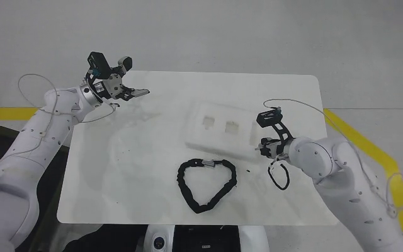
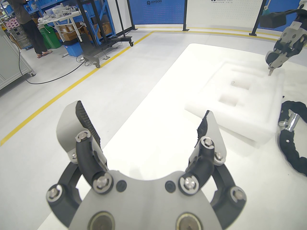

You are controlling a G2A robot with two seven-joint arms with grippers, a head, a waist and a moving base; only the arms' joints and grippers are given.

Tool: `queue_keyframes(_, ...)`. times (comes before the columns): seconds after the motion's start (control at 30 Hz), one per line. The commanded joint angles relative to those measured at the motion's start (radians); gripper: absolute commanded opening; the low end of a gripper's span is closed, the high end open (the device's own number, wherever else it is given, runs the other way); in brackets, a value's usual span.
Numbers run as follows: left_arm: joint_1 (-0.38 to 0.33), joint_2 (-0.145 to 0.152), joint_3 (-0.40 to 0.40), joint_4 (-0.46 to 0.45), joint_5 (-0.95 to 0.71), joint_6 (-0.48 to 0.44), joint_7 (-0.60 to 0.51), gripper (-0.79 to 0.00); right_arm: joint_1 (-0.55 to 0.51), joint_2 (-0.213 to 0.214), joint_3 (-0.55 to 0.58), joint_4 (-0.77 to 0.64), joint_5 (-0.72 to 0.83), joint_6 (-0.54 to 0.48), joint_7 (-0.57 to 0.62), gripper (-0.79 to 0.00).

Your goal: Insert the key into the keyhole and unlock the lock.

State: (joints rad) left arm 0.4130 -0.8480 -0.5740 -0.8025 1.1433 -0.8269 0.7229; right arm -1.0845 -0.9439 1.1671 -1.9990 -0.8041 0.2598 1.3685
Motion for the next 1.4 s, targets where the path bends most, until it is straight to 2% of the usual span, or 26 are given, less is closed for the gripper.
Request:
queue_keyframes(0.0,0.0,0.0,0.0,0.0,0.0,0.0,0.0,0.0,0.012,0.002,-0.003,-0.009,-0.045,-0.006,0.03,-0.785)
queue_keyframes(0.17,0.0,0.0,0.0,0.0,0.0,0.0,0.0,0.0,0.039,0.003,-0.029,-0.023,-0.149,-0.022,0.099,-0.785)
queue_keyframes(0.37,0.0,0.0,0.0,0.0,0.0,0.0,0.0,0.0,0.066,-0.001,-0.051,-0.022,-0.205,-0.032,0.143,-0.785)
queue_keyframes(0.63,0.0,0.0,0.0,0.0,0.0,0.0,0.0,0.0,0.052,-0.008,0.026,-0.039,-0.023,-0.005,0.089,-0.785)
queue_keyframes(0.8,0.0,0.0,0.0,0.0,0.0,0.0,0.0,0.0,-0.008,-0.004,0.116,-0.089,0.126,-0.046,0.01,-0.785)
queue_keyframes(0.9,0.0,0.0,0.0,0.0,0.0,0.0,0.0,0.0,-0.048,0.003,0.159,-0.13,0.145,-0.122,-0.02,-0.785)
queue_keyframes(1.03,0.0,0.0,0.0,0.0,0.0,0.0,0.0,0.0,-0.12,0.011,0.229,-0.159,0.185,-0.166,-0.058,-0.785)
queue_keyframes(1.27,0.0,0.0,0.0,0.0,0.0,0.0,0.0,0.0,-0.23,0.02,0.337,-0.182,0.242,-0.212,-0.141,-0.785)
queue_keyframes(1.37,0.0,0.0,0.0,0.0,0.0,0.0,0.0,0.0,-0.237,0.02,0.344,-0.182,0.243,-0.215,-0.149,-0.785)
